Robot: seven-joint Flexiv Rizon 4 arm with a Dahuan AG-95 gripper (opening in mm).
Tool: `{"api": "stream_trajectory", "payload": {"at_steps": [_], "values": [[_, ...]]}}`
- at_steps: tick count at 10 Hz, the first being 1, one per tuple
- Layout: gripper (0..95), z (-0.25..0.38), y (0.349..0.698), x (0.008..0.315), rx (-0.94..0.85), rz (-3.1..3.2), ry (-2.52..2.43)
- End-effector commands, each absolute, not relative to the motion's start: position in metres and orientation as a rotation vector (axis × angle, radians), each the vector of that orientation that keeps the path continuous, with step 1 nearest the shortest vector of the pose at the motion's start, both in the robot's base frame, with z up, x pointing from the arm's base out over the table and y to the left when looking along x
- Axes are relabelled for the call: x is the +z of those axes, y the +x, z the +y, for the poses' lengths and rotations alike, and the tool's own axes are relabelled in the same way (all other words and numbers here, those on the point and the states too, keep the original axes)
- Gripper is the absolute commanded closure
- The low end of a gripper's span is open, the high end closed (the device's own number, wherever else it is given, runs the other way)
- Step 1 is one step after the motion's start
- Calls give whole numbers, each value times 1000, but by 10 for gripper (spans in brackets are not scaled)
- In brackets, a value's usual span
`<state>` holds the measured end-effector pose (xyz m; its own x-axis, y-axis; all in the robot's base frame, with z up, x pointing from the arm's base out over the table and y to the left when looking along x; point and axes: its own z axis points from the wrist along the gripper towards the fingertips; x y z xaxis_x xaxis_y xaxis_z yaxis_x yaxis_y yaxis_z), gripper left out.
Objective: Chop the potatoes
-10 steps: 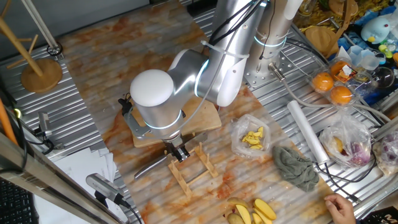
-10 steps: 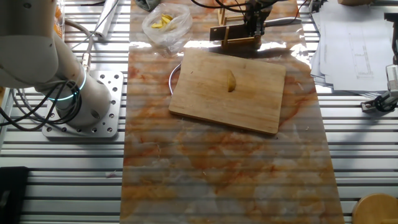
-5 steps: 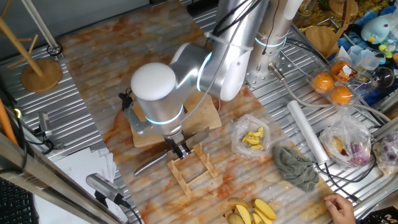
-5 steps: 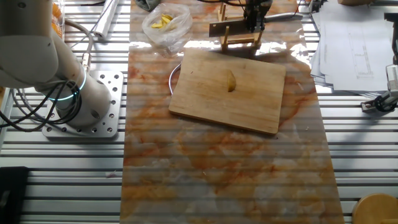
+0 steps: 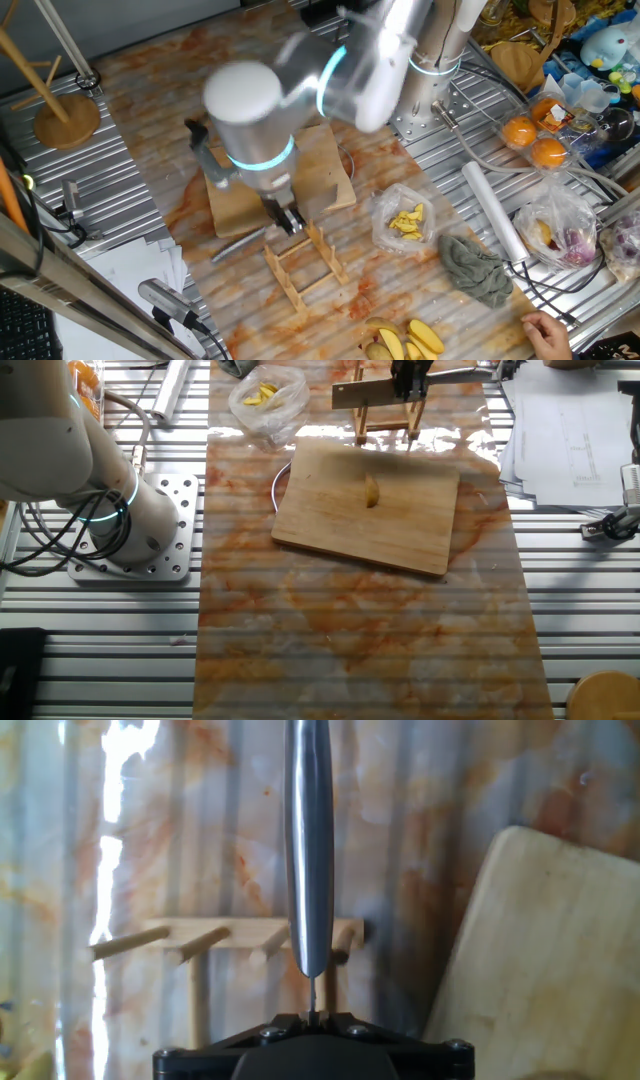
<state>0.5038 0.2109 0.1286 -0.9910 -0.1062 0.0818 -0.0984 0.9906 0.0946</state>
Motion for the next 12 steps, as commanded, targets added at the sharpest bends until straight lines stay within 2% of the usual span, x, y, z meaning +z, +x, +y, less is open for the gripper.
{"api": "stream_trajectory", "payload": {"at_steps": [1, 3, 7, 12], "values": [[950, 204, 513, 150, -108, -3029, 128], [950, 187, 517, 160, -39, -3021, 157], [950, 138, 528, 134, -34, -3043, 183], [950, 90, 510, 118, 6, -2968, 166]]}}
